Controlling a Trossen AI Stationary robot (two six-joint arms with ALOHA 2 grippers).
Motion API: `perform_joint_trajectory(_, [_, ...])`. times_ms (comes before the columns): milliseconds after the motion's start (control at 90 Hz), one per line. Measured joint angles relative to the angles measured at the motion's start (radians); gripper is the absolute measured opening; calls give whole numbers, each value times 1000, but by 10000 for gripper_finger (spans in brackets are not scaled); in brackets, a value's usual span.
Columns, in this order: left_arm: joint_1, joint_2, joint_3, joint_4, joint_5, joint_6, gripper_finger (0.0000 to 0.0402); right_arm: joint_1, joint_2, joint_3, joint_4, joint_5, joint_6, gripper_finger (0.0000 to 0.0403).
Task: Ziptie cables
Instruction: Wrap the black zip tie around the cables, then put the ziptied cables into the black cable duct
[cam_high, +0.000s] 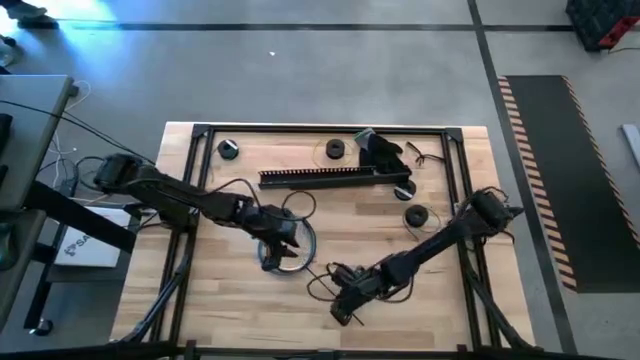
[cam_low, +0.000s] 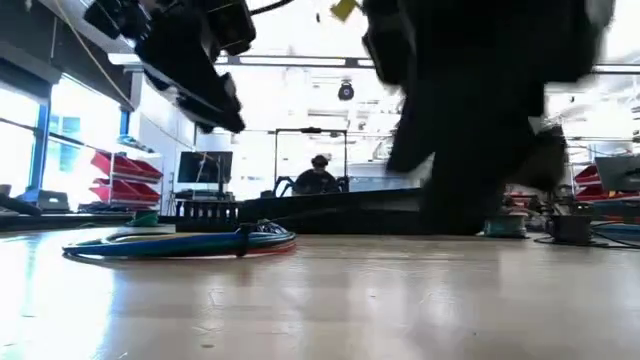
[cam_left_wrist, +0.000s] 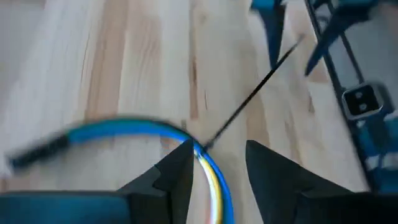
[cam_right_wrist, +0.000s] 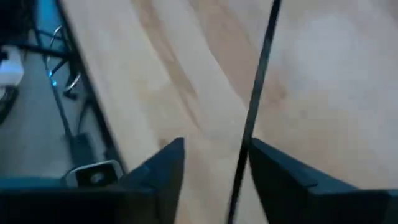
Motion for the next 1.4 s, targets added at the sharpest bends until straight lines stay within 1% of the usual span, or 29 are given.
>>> perform_joint_trajectory(100, [-17, -35, -3, -85, -67, -231, 124, -36, -107, 0, -117, -38, -59, 218])
perform_joint_trajectory(178, [-17, -80, -3, -101, -113, -409, 121, -66, -215, 1, -205, -43, -101, 232])
perform_joint_trajectory(244, [-8, -119, -2, -112, -162, -543, 118, -95, -310, 2, -289, -31, -147, 236])
perform_joint_trajectory(300, [12, -153, -2, -116, -197, -615, 118, -124, -387, 2, -364, 4, -190, 237])
perform_joint_trajectory(378, [58, -196, 6, -111, -250, -638, 118, -168, -492, 2, -449, 81, -272, 236])
perform_joint_trajectory(444, [125, -211, 7, -118, -259, -624, 118, -215, -569, 2, -511, 129, -334, 232])
perform_joint_trajectory(478, [171, -212, 7, -124, -234, -613, 118, -249, -600, 2, -534, 133, -353, 229])
perform_joint_trajectory(544, [271, -206, 6, -135, -151, -600, 118, -328, -650, 2, -571, 127, -357, 220])
perform_joint_trajectory(622, [385, -190, 6, -146, -47, -554, 117, -448, -684, 2, -594, 91, -360, 207])
perform_joint_trajectory(711, [498, -168, 6, -180, 16, -445, 117, -609, -673, 2, -588, 29, -433, 187])
perform_joint_trajectory(789, [577, -145, 28, -255, 23, -322, 117, -749, -624, 2, -572, -28, -509, 166])
perform_joint_trajectory(900, [670, -103, 52, -385, 39, -154, 117, -927, -504, 2, -556, -98, -581, 129])
perform_joint_trajectory(1000, [718, -79, 86, -458, 48, -25, 117, -1035, -375, 2, -562, -136, -636, 95])
perform_joint_trajectory(1122, [746, -68, 127, -532, 55, 96, 117, -1098, -244, 2, -608, -183, -683, 61])
perform_joint_trajectory(1211, [757, -68, 155, -560, 55, 151, 117, -1102, -183, 1, -687, -263, -717, 41])
perform_joint_trajectory(1267, [761, -69, 167, -569, 55, 169, 117, -1089, -172, 1, -740, -330, -749, 31])
perform_joint_trajectory(1300, [764, -69, 173, -571, 54, 171, 117, -1078, -173, 1, -764, -347, -763, 26])
perform_joint_trajectory(1344, [766, -69, 179, -570, 52, 171, 117, -1063, -187, 1, -784, -343, -779, 21])
perform_joint_trajectory(1400, [771, -69, 185, -563, 49, 171, 117, -1048, -215, 1, -797, -312, -797, 18])
